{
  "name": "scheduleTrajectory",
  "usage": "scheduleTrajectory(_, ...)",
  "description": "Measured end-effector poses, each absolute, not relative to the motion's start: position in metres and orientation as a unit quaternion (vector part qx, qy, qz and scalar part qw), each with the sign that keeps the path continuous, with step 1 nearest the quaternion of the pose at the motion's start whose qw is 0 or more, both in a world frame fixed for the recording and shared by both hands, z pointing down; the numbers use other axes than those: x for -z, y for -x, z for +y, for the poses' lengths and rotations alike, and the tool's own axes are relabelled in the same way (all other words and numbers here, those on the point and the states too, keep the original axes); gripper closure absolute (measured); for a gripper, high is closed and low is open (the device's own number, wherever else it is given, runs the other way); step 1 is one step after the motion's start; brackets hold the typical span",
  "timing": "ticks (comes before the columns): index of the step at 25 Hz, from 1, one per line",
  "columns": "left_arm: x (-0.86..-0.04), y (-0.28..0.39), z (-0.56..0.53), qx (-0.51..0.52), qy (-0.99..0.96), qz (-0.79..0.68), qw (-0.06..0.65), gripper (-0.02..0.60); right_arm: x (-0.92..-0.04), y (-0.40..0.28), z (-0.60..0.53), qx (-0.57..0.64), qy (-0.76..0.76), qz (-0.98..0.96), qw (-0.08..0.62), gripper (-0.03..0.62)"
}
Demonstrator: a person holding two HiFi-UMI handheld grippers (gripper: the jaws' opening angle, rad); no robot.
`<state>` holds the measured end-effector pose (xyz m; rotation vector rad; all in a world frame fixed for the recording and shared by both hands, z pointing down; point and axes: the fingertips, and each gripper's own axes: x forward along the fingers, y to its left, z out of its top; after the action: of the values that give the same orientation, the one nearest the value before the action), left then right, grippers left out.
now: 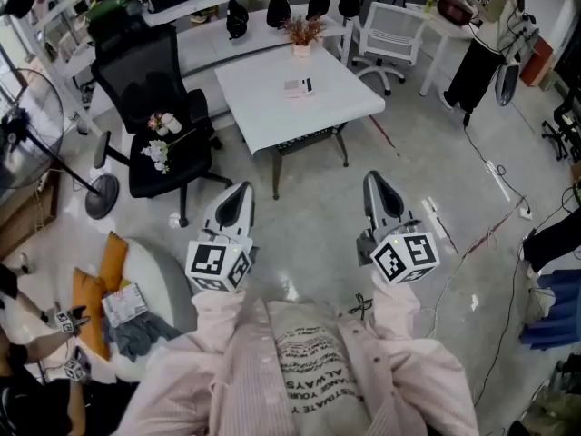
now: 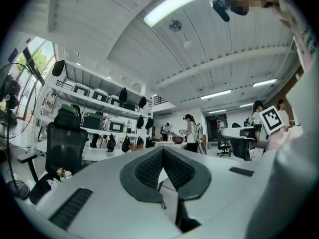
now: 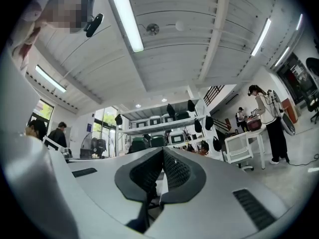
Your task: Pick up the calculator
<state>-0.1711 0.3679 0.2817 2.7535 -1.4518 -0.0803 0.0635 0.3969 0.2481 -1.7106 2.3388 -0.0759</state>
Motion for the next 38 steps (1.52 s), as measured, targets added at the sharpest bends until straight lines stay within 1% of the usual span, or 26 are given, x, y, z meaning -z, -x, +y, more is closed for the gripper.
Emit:
scheduleTrajectory(4,-0.285,0.158,0.367,0.029,-0.886,-0.463,0.018,0.58,-0.255,-0.071,0.392,0.049,0.566,0.814,0.124,0.592)
scheduleTrajectory(5,-0.285,0.154,0.367,0.03,-0.886,-0.462,0.02,0.58,-0.258,-0.073,0.391,0.056,0.561,0.816,0.123,0.578)
scheduleTrajectory(6,-0.287,0.15,0.368,0.03,-0.887,-0.461,0.022,0.58,-0.261,-0.075,0.391,0.064,0.559,0.818,0.12,0.525)
scheduleTrajectory(7,-0.289,0.145,0.37,0.029,-0.887,-0.46,0.023,0.58,-0.264,-0.078,0.39,0.07,0.557,0.819,0.118,0.494)
scheduleTrajectory(9,-0.293,0.137,0.371,0.027,-0.887,-0.46,0.026,0.58,-0.27,-0.084,0.388,0.079,0.556,0.82,0.115,0.481)
scheduleTrajectory(11,-0.297,0.133,0.37,0.024,-0.887,-0.46,0.029,0.58,-0.276,-0.086,0.386,0.087,0.554,0.82,0.114,0.436)
scheduleTrajectory(17,-0.305,0.132,0.364,0.014,-0.883,-0.467,0.038,0.58,-0.287,-0.09,0.375,0.108,0.551,0.819,0.121,0.39)
scheduleTrajectory(27,-0.33,0.127,0.323,0.004,-0.881,-0.47,0.065,0.58,-0.309,-0.099,0.333,0.137,0.554,0.811,0.129,0.376)
scheduleTrajectory(38,-0.347,0.129,0.203,-0.005,-0.878,-0.471,0.089,0.58,-0.327,-0.113,0.214,0.171,0.568,0.794,0.133,0.376)
